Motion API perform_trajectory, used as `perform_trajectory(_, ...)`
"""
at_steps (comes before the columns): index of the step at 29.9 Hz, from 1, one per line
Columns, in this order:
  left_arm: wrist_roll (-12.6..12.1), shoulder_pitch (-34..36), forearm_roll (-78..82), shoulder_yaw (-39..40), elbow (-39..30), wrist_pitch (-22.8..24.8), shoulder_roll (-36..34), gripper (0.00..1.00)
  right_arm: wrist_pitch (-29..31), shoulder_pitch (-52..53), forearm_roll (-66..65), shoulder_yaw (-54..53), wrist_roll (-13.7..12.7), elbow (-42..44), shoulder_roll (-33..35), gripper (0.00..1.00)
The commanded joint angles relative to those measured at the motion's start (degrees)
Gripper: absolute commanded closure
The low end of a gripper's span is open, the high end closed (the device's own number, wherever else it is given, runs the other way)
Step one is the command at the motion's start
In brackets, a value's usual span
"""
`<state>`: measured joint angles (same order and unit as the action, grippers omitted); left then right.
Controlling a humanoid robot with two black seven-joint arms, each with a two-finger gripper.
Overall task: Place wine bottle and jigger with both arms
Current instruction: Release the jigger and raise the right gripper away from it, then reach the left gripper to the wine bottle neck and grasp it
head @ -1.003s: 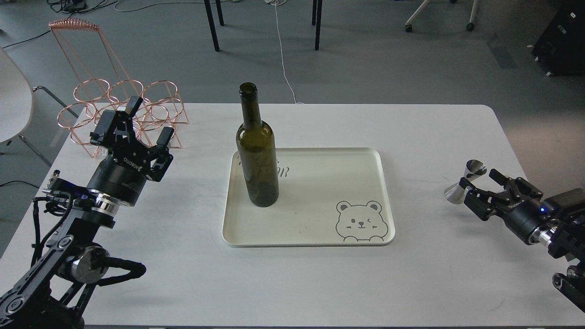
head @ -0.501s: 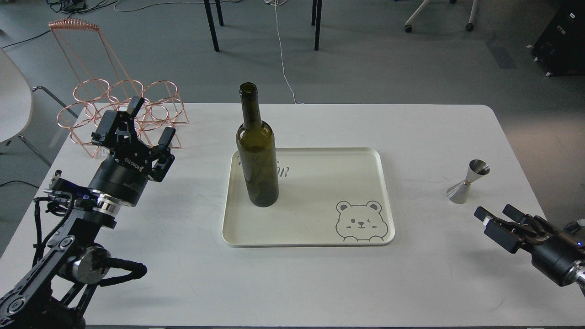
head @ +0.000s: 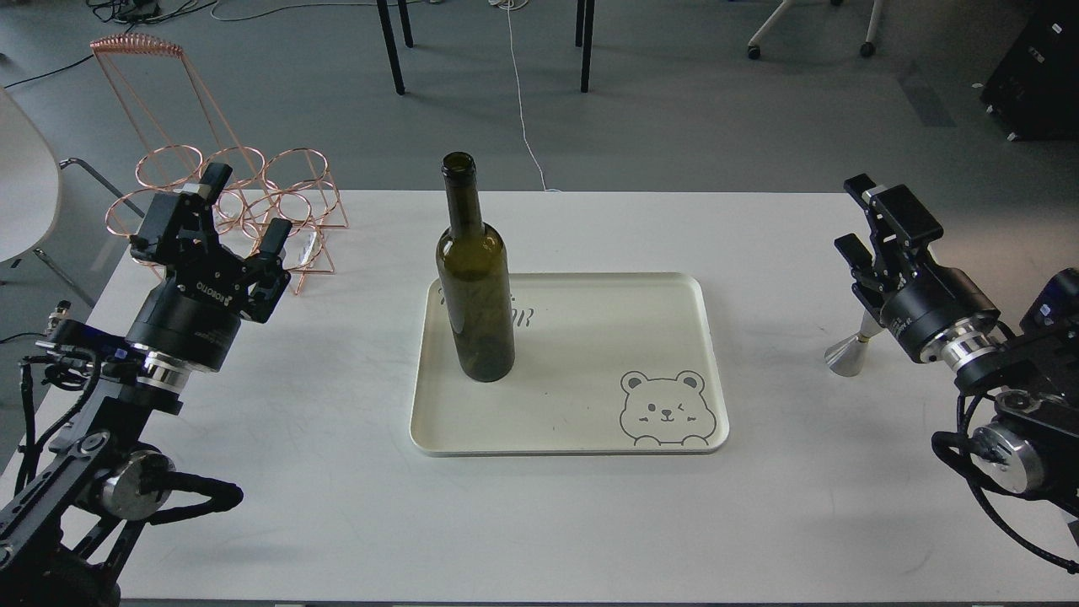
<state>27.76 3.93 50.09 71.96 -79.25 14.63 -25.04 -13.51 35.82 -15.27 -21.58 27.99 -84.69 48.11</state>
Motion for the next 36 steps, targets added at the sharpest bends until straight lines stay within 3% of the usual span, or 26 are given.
perform_trajectory(1, 0.24, 0.02, 11.75, -0.25, -1.43, 0.14, -4.13, 0.02, 11.55, -0.22, 8.04, -2.76, 0.01, 4.87, -4.07, 0.04)
perform_trajectory(5, 0.24, 0.46, 27.04, -1.38, -7.48, 0.14, -9.14, 0.02, 23.94, -2.15, 9.56, -2.94, 0.01, 11.02, -7.33, 0.03)
perform_trajectory(8, 0.24, 2.38, 39.95, -2.97, -11.01, 0.14, -13.18, 0.02, 29.58, -3.47, 9.56, -2.94, 0.01, 14.81, -8.12, 0.03)
perform_trajectory(16, 0.24, 16.09, 63.89, -10.44, -10.58, -0.39, -14.25, 0.02, 29.6, -5.49, 9.47, -2.85, 0.01, 15.7, -9.53, 0.03)
perform_trajectory(27, 0.24, 27.35, 68.21, -18.96, -5.05, -1.44, -11.44, 0.02, 29.51, -5.5, 9.47, -2.94, 0.01, 15.78, -9.44, 0.03)
perform_trajectory(36, 0.24, 29.64, 68.21, -21.6, -2.85, -1.44, -7.39, 0.03, 29.51, -5.58, 9.38, -2.76, 0.01, 15.96, -9.0, 0.03)
